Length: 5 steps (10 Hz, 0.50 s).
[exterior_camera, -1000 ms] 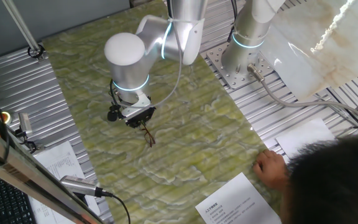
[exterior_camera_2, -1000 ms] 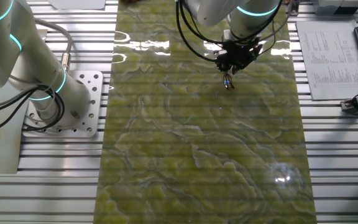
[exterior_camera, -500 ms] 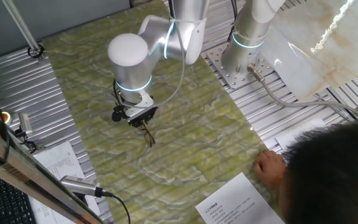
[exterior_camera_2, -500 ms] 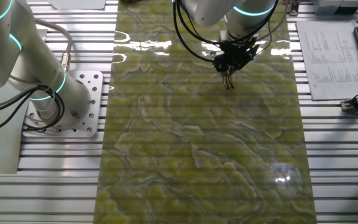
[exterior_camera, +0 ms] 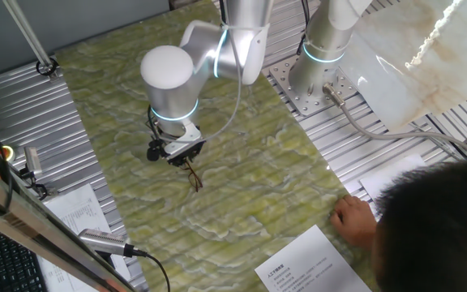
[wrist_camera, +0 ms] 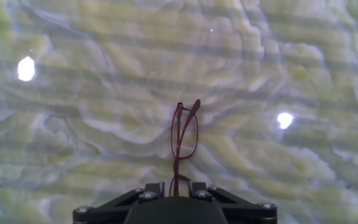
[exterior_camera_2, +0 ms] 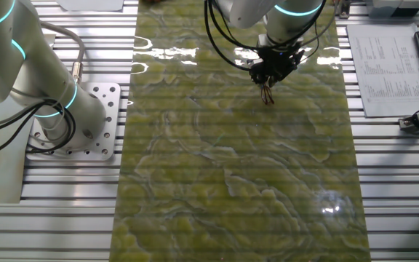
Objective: Unfold the leg of the glasses (with one hand)
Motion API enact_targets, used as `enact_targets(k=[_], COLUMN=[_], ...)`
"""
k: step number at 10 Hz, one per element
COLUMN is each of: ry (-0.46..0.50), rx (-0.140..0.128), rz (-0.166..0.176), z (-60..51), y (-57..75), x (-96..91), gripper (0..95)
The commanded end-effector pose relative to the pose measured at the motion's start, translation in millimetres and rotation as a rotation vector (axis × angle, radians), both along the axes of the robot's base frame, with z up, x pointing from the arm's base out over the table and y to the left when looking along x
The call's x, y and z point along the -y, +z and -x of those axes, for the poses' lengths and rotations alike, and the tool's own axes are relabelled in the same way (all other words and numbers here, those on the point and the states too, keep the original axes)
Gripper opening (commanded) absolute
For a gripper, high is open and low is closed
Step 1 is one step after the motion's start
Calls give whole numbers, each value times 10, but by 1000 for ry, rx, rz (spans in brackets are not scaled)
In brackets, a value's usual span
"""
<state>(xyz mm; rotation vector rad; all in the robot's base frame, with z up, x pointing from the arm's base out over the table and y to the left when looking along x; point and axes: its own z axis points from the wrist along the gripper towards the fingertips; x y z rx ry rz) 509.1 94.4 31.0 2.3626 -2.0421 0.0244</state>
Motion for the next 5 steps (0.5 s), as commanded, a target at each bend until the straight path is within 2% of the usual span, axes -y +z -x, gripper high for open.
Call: enact_targets(k=[1, 5], ry=[-15, -16], rx=[1, 8], rz=[-8, -7], z=[33, 57], y=[-8, -17], x=[7, 10], gripper=[190, 190])
